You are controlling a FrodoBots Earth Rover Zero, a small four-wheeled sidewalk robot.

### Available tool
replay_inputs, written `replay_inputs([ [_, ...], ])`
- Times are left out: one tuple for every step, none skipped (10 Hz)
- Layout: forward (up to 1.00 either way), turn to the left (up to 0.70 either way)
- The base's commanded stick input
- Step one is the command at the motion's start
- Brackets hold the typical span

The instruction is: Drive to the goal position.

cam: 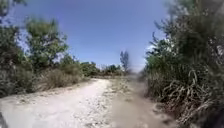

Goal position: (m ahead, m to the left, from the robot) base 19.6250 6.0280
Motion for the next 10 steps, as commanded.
replay_inputs([
  [0.45,0.02],
  [0.45,0.02],
  [0.45,0.02],
  [0.45,0.02],
  [0.45,0.02],
  [0.45,0.02],
  [0.45,0.02],
  [0.45,0.02],
  [0.45,0.02],
  [0.45,0.02],
])
